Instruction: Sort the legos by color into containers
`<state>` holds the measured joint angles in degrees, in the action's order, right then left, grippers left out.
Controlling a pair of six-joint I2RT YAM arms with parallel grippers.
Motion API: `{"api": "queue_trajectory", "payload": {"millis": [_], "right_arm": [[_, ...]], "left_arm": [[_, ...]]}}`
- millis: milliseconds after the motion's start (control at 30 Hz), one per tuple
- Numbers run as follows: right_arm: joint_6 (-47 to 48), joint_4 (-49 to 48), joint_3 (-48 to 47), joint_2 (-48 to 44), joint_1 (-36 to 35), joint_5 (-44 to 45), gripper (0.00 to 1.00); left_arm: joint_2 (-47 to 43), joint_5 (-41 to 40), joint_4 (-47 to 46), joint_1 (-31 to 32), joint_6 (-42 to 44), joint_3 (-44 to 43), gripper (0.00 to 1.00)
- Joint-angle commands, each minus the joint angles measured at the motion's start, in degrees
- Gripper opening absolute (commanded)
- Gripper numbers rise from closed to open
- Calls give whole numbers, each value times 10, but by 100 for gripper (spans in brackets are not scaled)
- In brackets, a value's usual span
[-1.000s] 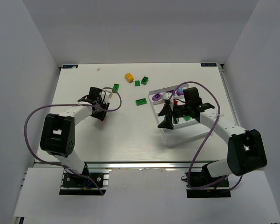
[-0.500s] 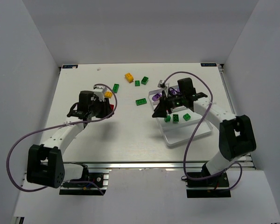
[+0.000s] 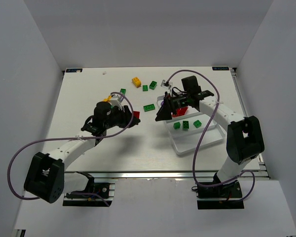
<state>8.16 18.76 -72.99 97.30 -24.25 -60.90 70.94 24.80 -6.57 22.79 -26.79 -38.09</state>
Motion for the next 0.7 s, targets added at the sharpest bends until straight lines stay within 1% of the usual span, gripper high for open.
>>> {"api": "queue_trajectory", "payload": {"millis": [0, 300, 500, 667], "right_arm": [[3, 3, -29, -11, -6, -11, 66], [-5, 0, -29, -21, -17, 14, 64], [39, 28, -37, -23, -34, 25, 68], [41, 37, -43, -20, -43, 41, 67]], "left_arm": [[15, -1, -38, 25, -23, -8, 27], [25, -2, -51, 40, -26, -10, 27], [27, -8, -66, 54, -36, 1, 27], [28, -11, -71, 62, -39, 3, 27]]}}
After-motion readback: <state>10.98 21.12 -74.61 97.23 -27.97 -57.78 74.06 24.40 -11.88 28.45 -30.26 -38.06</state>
